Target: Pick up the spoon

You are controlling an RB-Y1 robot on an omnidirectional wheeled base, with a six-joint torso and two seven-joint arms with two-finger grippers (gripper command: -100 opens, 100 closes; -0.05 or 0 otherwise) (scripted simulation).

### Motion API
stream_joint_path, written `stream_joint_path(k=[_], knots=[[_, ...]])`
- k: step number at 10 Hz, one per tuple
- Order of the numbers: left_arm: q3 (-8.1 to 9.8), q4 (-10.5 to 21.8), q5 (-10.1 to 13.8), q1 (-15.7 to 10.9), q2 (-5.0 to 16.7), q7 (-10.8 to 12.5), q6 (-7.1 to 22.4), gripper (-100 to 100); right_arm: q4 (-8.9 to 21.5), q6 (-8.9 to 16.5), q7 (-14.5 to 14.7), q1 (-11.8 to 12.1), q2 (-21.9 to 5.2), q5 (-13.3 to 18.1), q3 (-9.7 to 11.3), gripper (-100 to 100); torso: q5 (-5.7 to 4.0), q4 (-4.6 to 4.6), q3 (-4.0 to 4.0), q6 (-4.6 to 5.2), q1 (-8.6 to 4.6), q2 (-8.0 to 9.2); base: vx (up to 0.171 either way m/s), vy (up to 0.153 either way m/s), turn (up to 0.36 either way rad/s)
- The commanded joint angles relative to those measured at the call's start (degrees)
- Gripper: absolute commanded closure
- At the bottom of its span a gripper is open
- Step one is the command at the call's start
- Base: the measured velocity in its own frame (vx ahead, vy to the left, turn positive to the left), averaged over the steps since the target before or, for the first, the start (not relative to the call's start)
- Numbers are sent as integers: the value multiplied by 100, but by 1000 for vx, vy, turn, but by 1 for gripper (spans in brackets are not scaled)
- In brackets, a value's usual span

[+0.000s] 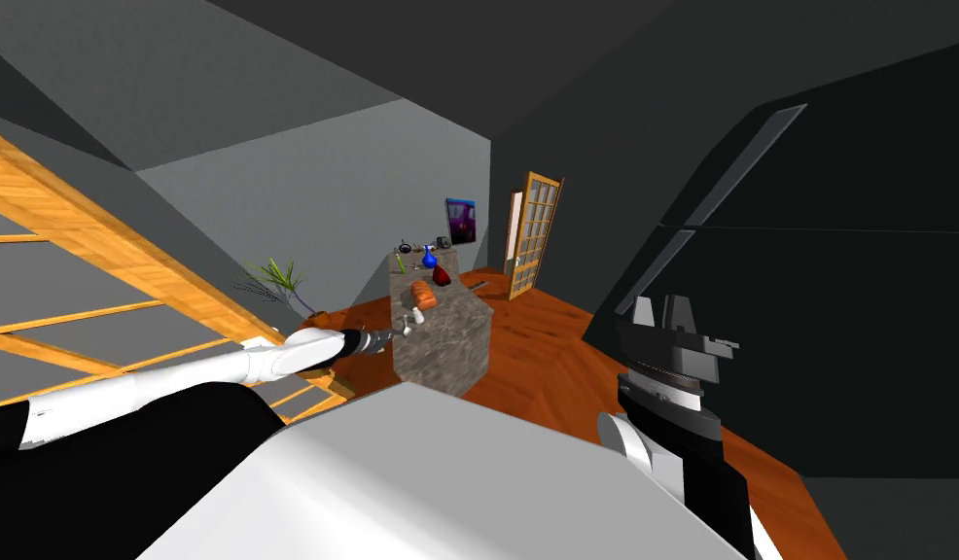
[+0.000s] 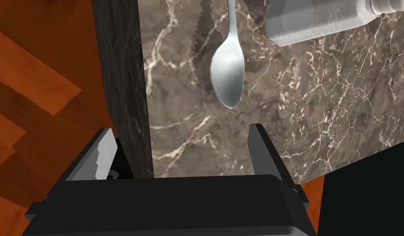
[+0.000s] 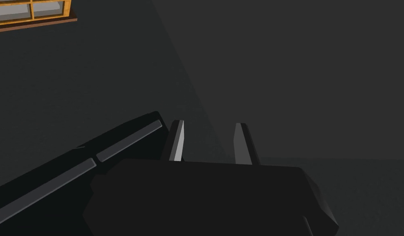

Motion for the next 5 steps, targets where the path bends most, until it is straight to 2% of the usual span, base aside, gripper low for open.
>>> stream_joint_path(k=[1,2,3,4,5], knots=[[-133,144,-286,59,228,-86,27,-100,0,0,0,0,0,0,0,0,0,0,0,0,0,0,95,-106,-106],[-133,144,-406,59,228,-86,27,-100,0,0,0,0,0,0,0,0,-2,0,0,3,-7,0,76,-74,-59],[-251,277,-566,94,397,-172,45,-100,0,0,0,0,0,0,0,0,-1,1,4,0,1,7,79,-60,-118],[-251,277,-639,94,397,-172,45,-100,0,0,0,-1,0,0,0,0,1,2,4,2,7,8,59,-44,-46],[-364,396,-847,127,549,-249,61,-100,0,0,0,0,0,0,0,0,3,3,8,-1,13,15,84,-58,-96]])
